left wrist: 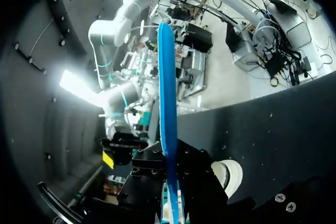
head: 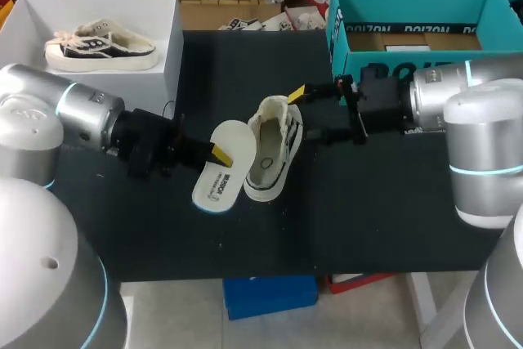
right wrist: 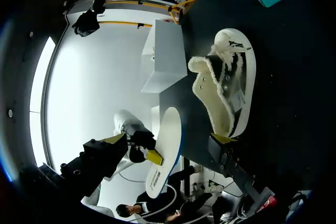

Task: Take the shoe out of the shoebox, open the shoe tongue, remove and reinsert the insole, then place the shoe into the shoebox

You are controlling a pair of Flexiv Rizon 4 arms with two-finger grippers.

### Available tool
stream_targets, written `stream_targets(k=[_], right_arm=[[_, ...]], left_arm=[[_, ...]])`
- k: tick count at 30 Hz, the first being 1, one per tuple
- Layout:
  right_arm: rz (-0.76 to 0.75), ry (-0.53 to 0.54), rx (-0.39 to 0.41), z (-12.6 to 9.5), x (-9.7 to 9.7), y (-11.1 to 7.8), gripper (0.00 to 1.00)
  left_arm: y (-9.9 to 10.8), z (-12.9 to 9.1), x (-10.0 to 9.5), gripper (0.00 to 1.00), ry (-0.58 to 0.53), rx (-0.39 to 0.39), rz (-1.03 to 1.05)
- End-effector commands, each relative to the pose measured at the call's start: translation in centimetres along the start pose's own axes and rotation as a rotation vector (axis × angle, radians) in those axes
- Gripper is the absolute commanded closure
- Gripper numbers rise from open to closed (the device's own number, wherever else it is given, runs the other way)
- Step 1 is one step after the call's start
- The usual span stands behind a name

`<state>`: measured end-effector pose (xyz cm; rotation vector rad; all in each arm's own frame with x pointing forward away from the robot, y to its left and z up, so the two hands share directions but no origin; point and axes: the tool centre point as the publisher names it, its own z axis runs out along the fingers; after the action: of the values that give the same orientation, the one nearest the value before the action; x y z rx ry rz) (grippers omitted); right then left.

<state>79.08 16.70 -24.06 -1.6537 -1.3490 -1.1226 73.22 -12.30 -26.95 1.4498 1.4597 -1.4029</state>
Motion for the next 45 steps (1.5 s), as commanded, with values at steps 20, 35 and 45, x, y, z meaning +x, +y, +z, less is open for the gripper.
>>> stream_targets(k=[20,35,45], right_arm=[[0.028,-0.148,-0.237,-5.5,0.2,-7.0,0.0],[0.028,-0.148,-0.237,-5.5,0.2,-7.0,0.0],[0.028,-0.148,-0.237,-5.5,0.2,-7.0,0.0]], left_arm=[[-6.2,-1.2,2.8,1.0,0.196,0.135,-0.065],[-2.8,1.3,4.9,1.0,0.372,0.323,-0.087],[1.0,2.5,5.1,1.0,0.423,0.351,-0.106]])
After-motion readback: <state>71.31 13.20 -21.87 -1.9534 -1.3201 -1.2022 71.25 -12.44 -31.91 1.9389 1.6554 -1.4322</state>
